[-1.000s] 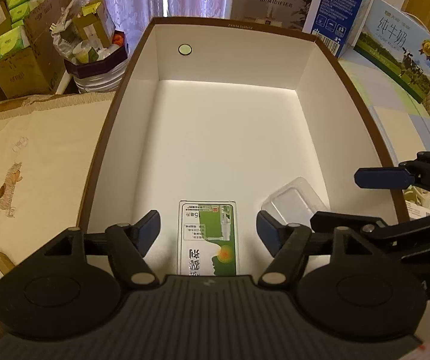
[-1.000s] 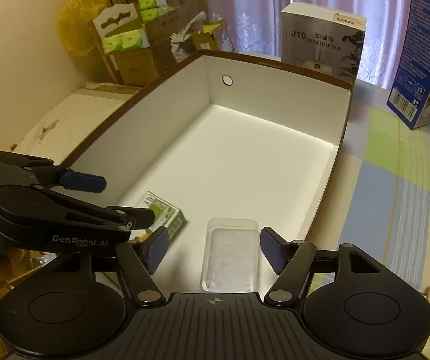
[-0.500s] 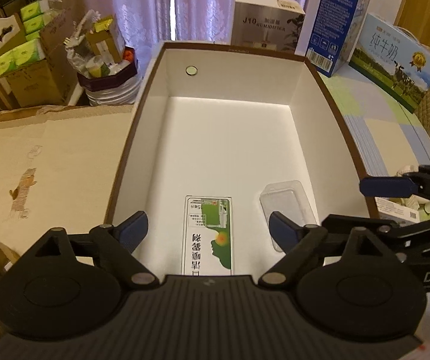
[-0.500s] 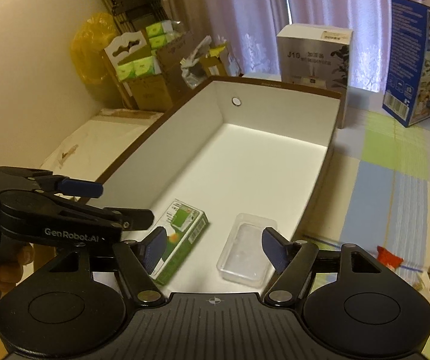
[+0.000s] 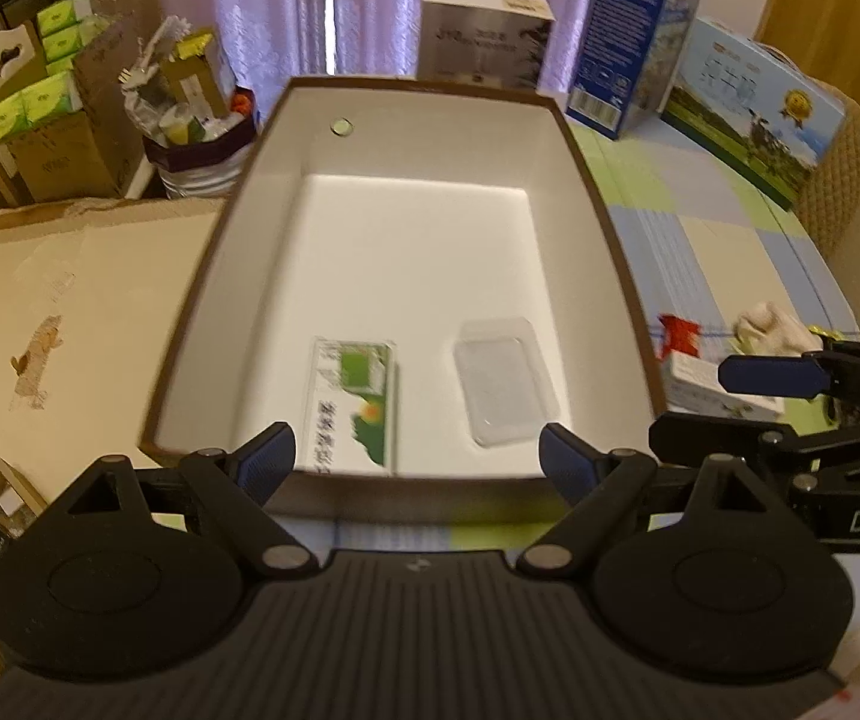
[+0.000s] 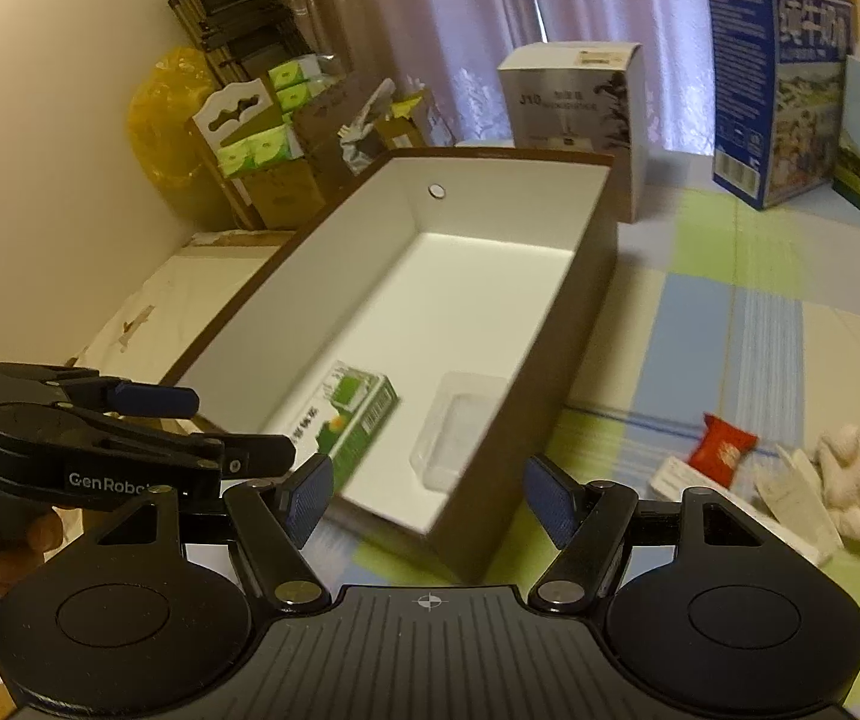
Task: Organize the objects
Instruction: 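Withdraw both open tools from the brown box back over the table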
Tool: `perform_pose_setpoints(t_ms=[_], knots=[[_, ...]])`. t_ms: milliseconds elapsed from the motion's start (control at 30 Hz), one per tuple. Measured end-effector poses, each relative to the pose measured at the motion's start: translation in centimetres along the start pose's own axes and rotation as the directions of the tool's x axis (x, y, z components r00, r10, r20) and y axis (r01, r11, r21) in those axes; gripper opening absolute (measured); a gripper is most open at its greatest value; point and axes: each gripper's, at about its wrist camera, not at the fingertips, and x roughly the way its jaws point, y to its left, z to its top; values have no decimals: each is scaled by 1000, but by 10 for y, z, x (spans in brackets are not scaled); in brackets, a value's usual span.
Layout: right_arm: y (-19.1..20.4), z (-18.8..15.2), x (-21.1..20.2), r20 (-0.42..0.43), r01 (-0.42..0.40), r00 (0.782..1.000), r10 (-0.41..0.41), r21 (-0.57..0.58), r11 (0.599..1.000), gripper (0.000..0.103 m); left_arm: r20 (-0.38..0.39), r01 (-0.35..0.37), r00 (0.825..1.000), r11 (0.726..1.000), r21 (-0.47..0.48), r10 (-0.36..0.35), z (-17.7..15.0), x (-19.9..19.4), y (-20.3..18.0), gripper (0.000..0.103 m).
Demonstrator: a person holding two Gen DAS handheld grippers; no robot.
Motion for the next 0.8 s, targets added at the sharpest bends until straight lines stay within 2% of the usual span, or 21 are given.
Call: perform_pose_setpoints(t_ms=[800], knots=[[-82,-62,-76,-49,54,997,-51,70,996,68,-86,42,995,999,15,-41,-46,1,-100,86]])
